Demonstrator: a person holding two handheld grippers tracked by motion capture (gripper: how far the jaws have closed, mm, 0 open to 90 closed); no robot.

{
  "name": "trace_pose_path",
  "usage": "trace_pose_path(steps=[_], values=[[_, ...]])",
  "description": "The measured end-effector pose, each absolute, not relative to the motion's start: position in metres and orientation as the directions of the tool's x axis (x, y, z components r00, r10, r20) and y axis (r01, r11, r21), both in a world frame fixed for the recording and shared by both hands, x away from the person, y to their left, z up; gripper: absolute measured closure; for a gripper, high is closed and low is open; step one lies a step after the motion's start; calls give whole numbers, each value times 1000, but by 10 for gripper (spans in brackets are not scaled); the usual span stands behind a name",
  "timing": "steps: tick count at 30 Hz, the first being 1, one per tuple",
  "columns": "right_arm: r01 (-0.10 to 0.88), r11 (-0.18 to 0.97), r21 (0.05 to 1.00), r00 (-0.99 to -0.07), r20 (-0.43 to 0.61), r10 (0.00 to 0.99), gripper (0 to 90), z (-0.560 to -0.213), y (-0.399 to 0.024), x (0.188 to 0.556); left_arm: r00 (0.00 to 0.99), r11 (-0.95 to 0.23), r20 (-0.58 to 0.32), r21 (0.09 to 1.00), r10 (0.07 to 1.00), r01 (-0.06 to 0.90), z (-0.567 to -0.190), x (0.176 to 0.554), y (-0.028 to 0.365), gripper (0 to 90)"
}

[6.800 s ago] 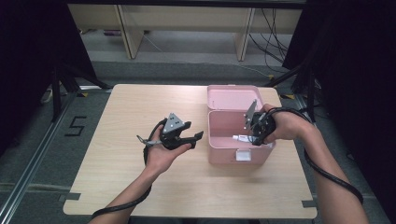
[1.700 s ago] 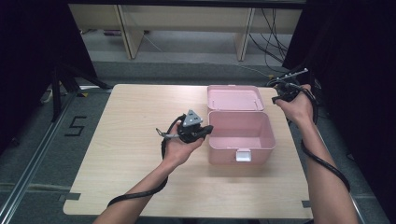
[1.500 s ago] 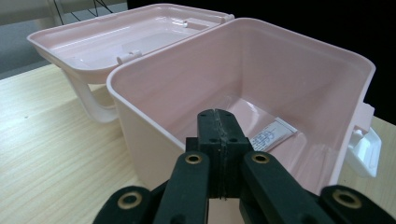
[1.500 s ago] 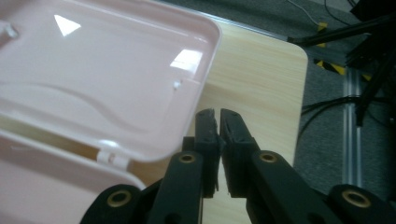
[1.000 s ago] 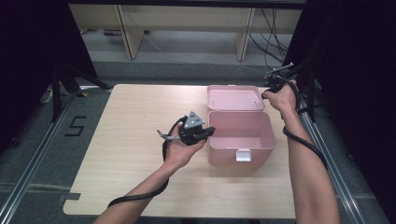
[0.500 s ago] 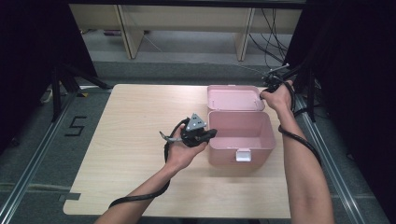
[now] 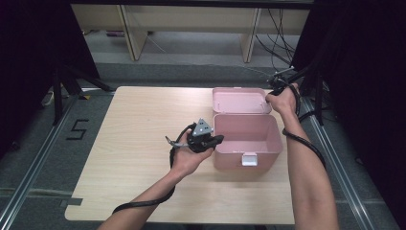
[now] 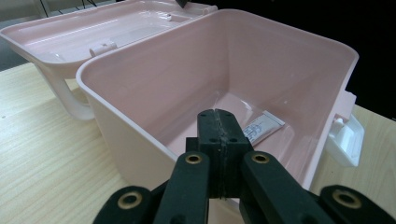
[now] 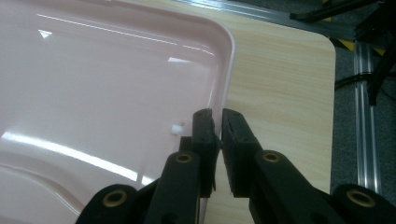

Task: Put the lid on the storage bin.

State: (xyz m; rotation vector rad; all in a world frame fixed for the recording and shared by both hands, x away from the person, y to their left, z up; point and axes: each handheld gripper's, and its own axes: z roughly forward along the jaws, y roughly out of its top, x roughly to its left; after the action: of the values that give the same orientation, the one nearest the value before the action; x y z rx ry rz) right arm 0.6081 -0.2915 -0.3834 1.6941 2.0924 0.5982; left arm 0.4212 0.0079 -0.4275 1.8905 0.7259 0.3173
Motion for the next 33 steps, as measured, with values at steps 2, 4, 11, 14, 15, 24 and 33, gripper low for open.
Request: trace_pose_path(steps=[2, 4, 11, 14, 15, 24, 33], values=[[816, 188, 547, -202, -35, 979, 855, -383, -292, 608, 787, -271, -113, 901, 607, 339, -429, 421, 7, 900], [818, 183, 546, -198, -32, 980, 855, -383, -292, 608, 787, -276, -107, 901, 608, 335, -429, 420, 5, 900], [830, 186, 526, -200, -31, 979, 825, -387, -291, 610, 789, -281, -109, 897, 605, 340, -430, 419, 3, 900], [825, 185, 533, -196, -36, 980, 830, -388, -292, 611, 788, -278, -112, 898, 606, 341, -431, 419, 2, 900], [833, 171, 526, -184, -29, 983, 832, -388, -291, 611, 788, -279, -111, 898, 606, 341, -431, 419, 2, 900], [818, 117, 563, -136, -8, 991, 890, -383, -289, 608, 790, -300, -93, 893, 606, 336, -432, 418, -1, 900], [820, 178, 545, -174, -60, 983, 889, -381, -287, 611, 790, -302, -97, 890, 605, 341, -435, 418, -2, 900]])
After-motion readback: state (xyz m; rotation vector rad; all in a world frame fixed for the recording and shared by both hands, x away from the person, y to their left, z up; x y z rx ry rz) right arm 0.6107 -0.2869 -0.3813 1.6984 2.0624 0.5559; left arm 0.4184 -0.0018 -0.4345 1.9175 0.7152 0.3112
